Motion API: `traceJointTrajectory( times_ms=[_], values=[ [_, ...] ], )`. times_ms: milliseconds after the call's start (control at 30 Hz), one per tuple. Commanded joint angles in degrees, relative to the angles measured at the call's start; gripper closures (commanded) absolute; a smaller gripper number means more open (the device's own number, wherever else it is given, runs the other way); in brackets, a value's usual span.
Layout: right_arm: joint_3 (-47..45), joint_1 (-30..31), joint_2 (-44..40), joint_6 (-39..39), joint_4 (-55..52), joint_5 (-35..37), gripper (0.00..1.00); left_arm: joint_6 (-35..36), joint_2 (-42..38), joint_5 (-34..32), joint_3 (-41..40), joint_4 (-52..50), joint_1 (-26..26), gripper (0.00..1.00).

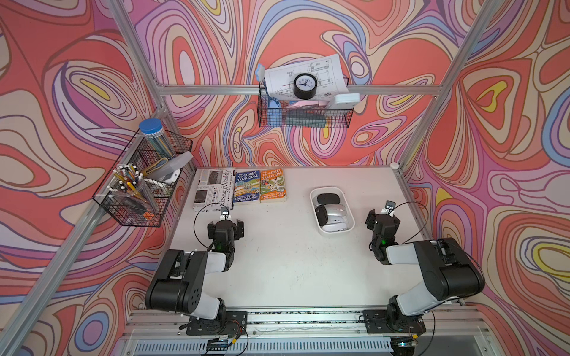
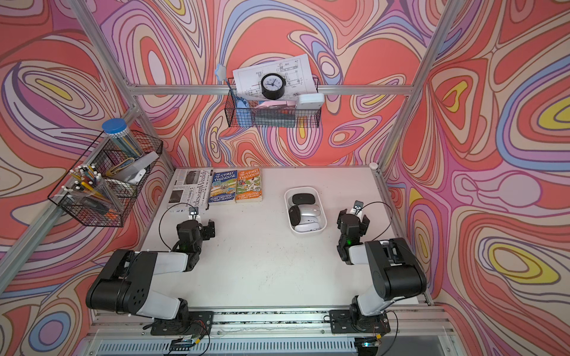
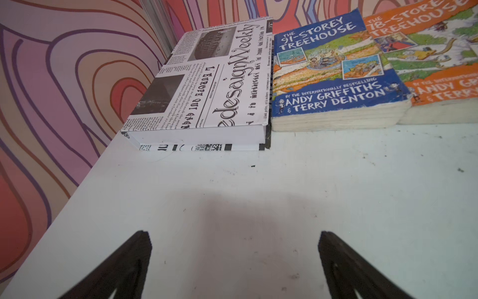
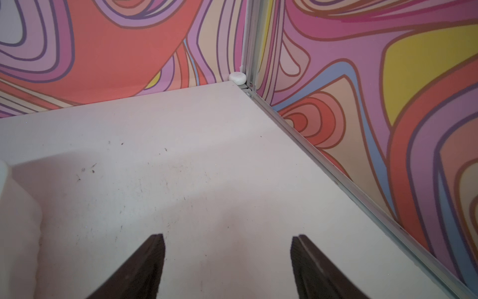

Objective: Put the mouse in the storage box
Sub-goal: Reset both arms

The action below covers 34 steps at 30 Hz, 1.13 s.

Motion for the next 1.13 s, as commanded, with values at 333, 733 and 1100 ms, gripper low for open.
traceJointTrajectory(
  times_ms=[333,733,1100],
  values=[
    [2.7,-1.9,5.7,-3.4,7.7,-12.6,0.02,-0.1,1.7,7.2,1.6,5.1,2.0,0.01],
    [2.9,-2.0,5.8,-3.3,7.5,-12.8,0.02,-0.1,1.8,7.2,1.6,5.0,2.0,0.01],
    [2.9,-2.3,5.7,-3.1,7.3,-13.4,0.02,-0.1,1.8,7.2,1.5,5.1,2.0,0.01]
  ],
)
